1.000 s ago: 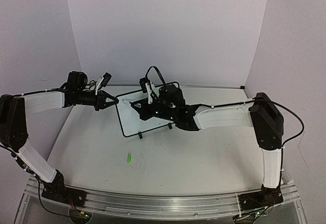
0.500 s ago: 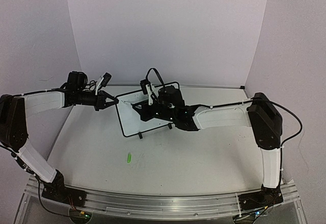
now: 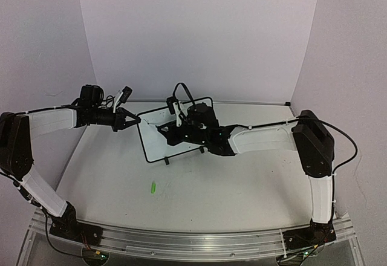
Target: Write a sentence on the whiteboard
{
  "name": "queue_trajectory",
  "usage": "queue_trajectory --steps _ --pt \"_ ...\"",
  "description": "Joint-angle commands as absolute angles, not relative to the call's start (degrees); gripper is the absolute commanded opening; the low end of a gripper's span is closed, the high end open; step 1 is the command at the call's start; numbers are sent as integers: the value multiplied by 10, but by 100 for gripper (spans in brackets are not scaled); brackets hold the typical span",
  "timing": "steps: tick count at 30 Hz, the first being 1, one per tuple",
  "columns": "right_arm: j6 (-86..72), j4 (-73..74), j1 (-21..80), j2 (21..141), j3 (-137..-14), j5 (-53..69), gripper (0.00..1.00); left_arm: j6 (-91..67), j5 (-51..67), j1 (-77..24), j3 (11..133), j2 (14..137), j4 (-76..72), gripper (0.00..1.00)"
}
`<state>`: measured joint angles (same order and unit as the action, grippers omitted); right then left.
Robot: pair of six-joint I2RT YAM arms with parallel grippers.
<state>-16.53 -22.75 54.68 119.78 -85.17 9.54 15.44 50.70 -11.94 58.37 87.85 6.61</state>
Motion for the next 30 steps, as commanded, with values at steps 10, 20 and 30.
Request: queue_trajectory --steps 10,20,30 --pt "-174 -222 542 1211 -833 84 0 172 494 -117 595 880 92 0" --pt "-176 -221 542 1219 -835 94 0 172 495 -117 597 881 94 0" --pt "-174 -221 542 1227 -851 110 0 171 495 -117 598 883 96 0"
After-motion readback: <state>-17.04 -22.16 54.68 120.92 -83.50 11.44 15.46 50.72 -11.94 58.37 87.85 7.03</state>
